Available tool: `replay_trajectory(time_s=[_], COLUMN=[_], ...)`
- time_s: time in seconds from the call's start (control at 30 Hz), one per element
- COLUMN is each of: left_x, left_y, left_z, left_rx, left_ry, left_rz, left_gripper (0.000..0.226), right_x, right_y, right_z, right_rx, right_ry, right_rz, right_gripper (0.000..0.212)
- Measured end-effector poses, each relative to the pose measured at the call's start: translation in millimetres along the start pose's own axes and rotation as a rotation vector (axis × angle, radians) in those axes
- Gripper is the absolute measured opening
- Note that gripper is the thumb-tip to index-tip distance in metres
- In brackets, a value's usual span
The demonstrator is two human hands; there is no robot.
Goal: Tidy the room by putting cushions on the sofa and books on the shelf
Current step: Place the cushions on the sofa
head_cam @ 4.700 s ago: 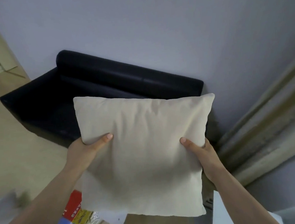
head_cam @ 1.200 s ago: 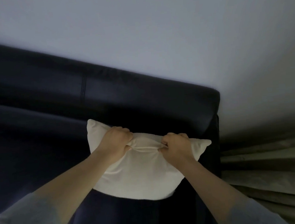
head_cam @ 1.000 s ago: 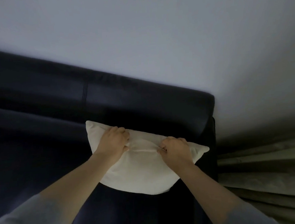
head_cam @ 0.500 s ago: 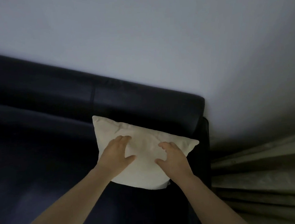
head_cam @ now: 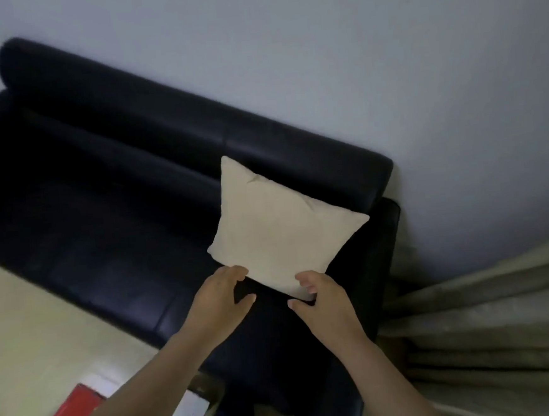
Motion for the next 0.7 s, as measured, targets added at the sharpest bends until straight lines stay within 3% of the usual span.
replay_trajectory(time_s=[0.4, 0.53, 0.57, 0.7], left_x=[-203.5, -225.3, -324.2, -348.3], left_y=[-77.5, -90.6, -141.7, -157.4], left_z=[-11.9, -16.4, -46.3, -46.2], left_rx=[-0.035, -0.037, -0.086, -0.103], left_ry=[0.151, 0.163, 0.270, 0.286], left_rz=[-0.417, -0.481, -0.655, -0.657], left_gripper=[0.039, 0.029, 0.028, 0.031], right_x=[-100.3, -106.7, -156.5, -166.8], right_y=[-22.6, -36.6, -80.4, -89.9], right_z=[111.2, 124.1, 214.5, 234.0], right_rx=[-0.172, -0.224, -0.317, -0.314], right_ry=[-0.396, -0.414, -0.580, -0.622], right_rz=[-0.155, -0.214, -0.329, -0.337], right_gripper=[0.043, 0.041, 0.039, 0.031])
Point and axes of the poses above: each hand's wrist, its own x-axis towards the middle knuckle, its own z-axis out of the palm, y = z × x, the point moved 5 cm from there along x, towards the middle knuckle, and after that the axes turned 6 degrees about z, right-handed, at the moved point
